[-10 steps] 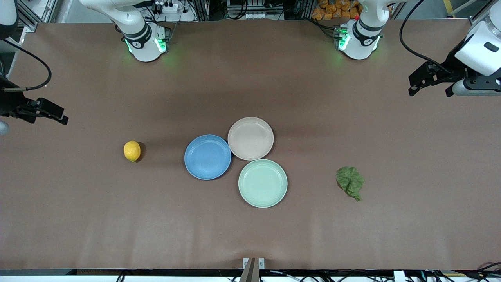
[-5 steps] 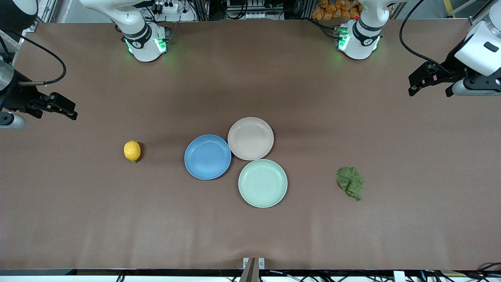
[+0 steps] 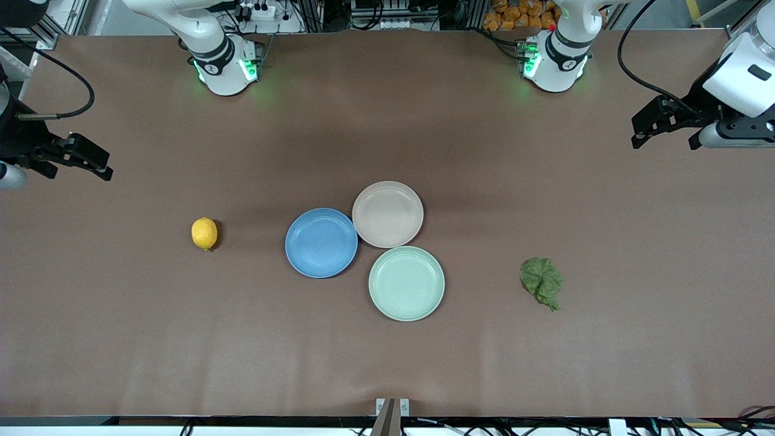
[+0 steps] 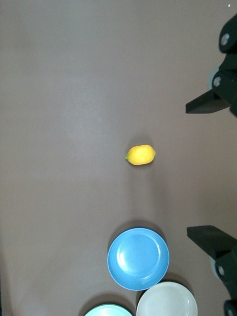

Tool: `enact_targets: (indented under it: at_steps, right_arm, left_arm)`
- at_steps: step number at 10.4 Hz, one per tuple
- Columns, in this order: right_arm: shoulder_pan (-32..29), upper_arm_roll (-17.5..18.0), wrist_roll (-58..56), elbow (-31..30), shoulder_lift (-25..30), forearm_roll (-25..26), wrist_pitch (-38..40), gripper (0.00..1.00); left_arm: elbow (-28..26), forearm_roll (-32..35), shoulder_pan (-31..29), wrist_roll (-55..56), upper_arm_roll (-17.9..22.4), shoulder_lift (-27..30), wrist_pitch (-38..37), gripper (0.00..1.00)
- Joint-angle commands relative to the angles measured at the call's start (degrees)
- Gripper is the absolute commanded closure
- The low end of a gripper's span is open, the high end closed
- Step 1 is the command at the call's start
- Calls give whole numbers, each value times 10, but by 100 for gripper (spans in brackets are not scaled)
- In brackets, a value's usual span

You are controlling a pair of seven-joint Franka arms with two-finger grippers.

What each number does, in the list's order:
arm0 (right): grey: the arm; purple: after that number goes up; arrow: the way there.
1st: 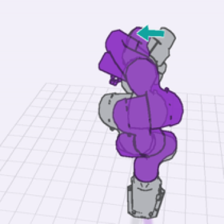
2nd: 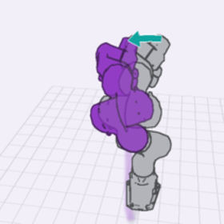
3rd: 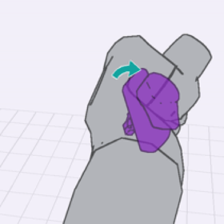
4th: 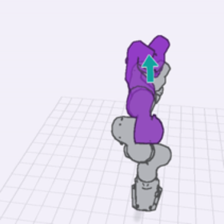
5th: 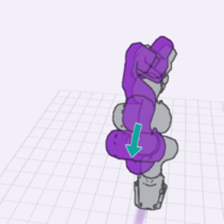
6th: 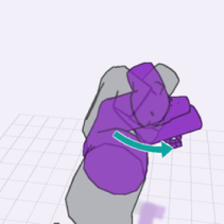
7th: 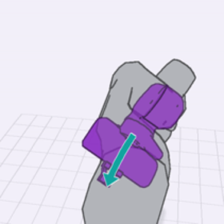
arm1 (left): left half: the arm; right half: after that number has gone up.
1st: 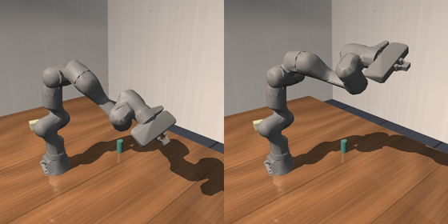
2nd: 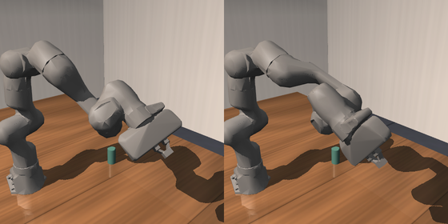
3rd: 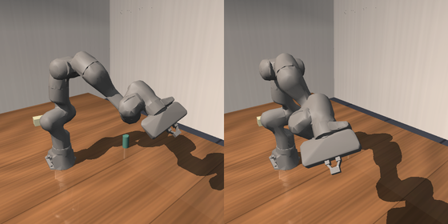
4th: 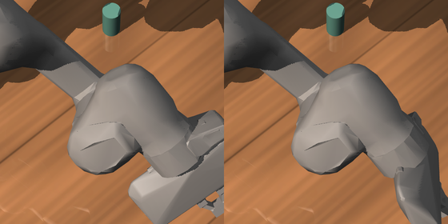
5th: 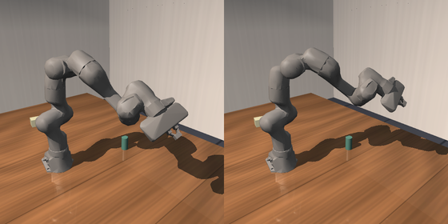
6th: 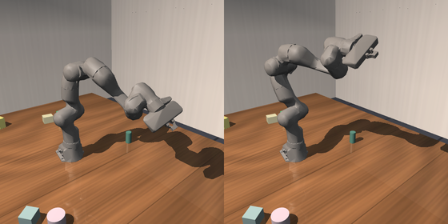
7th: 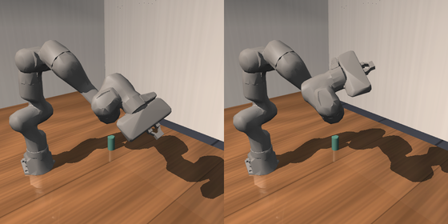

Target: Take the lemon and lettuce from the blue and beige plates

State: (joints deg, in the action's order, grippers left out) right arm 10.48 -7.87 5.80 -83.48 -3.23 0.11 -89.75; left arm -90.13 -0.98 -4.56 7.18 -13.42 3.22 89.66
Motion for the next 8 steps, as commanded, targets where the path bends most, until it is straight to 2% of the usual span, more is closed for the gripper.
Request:
enact_targets:
  at_steps: [1, 8]
  right_arm:
    - [-1, 2, 4, 4, 3, 7, 9, 0]
    - [-1, 2, 11, 0, 0, 1, 43, 0]
  left_arm:
    - [-1, -14, -3, -3, -3, 7, -1, 0]
    - [-1, -14, -2, -3, -3, 6, -1, 0]
